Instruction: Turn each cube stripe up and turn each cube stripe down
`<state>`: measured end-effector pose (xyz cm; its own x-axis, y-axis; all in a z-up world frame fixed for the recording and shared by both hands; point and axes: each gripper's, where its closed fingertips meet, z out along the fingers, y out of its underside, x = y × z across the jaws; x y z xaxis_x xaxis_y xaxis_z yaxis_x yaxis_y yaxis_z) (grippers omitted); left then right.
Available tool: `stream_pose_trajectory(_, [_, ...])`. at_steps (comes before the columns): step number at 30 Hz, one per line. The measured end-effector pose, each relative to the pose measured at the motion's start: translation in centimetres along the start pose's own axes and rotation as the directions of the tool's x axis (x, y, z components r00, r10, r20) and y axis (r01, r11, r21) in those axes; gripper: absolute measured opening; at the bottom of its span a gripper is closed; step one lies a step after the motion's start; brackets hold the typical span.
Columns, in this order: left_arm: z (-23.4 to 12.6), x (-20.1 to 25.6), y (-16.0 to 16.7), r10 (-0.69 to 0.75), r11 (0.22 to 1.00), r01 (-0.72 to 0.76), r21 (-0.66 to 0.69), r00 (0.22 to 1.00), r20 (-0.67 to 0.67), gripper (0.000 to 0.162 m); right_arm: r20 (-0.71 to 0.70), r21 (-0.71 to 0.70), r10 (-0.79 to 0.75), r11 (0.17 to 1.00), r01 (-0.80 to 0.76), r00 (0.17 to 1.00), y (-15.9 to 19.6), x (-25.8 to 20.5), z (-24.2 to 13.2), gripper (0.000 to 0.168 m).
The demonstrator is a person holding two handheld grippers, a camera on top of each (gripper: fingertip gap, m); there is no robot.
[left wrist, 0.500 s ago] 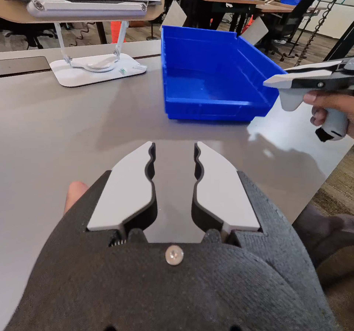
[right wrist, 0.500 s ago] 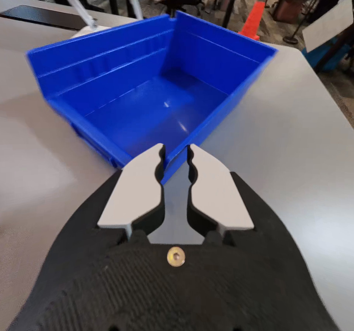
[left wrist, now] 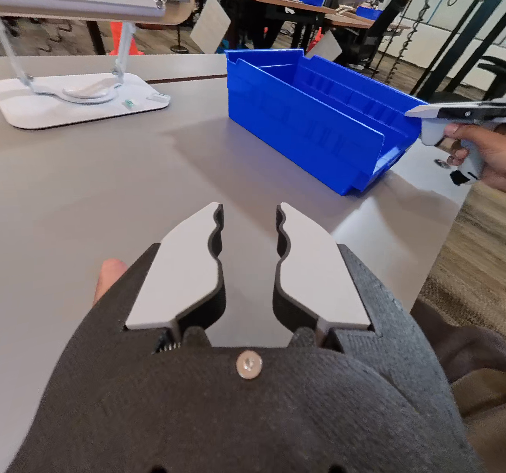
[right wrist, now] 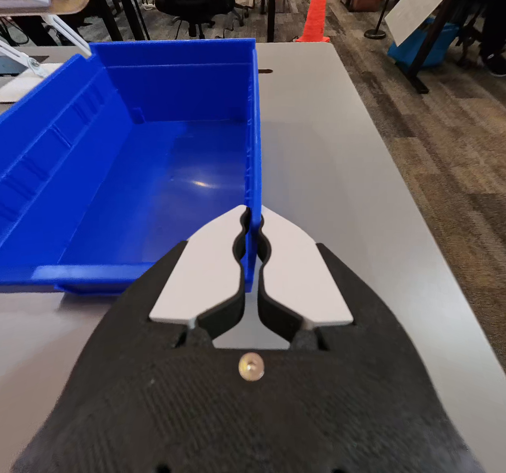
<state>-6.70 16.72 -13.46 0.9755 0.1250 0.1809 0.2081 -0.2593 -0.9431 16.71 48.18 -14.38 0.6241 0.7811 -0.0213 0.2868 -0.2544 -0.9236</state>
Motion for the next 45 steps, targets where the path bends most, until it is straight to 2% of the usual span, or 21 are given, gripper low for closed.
stream_pose_trajectory(4, [1.5,1.1,-0.1,-0.057,0.998,0.057,-0.016,0.996,-0.07,0.037,-0.029,0.007,-0.012,1.0,0.012,1.0,0.7,1.7,-1.8,0.003])
stream_pose_trajectory(9, [2.7,1.8,-0.4,-0.118,0.993,0.115,-0.026,0.985,-0.125,0.037,-0.084,0.024,0.063,0.998,-0.061,0.994,1.5,4.5,-3.9,0.003])
stream_pose_trajectory(13, [3.1,0.9,-0.2,-0.103,0.994,0.1,-0.04,0.992,-0.069,0.044,-0.126,0.035,0.121,0.993,-0.117,0.985,1.8,6.3,-4.9,0.003])
stream_pose_trajectory(16, [3.0,0.1,-0.1,-0.073,0.997,0.072,-0.039,0.997,-0.015,0.047,-0.144,0.041,0.149,0.989,-0.145,0.978,1.7,7.1,-4.8,0.004])
stream_pose_trajectory(25, [1.4,-2.0,0.3,-0.125,0.991,0.126,-0.035,0.991,0.044,0.049,-0.201,0.089,0.266,0.963,-0.253,0.943,1.1,8.9,-3.5,0.009])
stream_pose_trajectory(35, [-0.4,-3.6,0.9,-0.136,0.99,0.14,-0.027,0.985,0.104,0.048,-0.173,0.164,0.382,0.92,-0.356,0.908,0.2,9.9,-1.8,0.012])
stream_pose_trajectory(45, [-0.4,-4.1,0.8,-0.21,0.977,0.213,-0.021,0.974,0.088,0.049,-0.187,0.169,0.368,0.926,-0.339,0.911,0.1,10.0,-1.7,0.012])
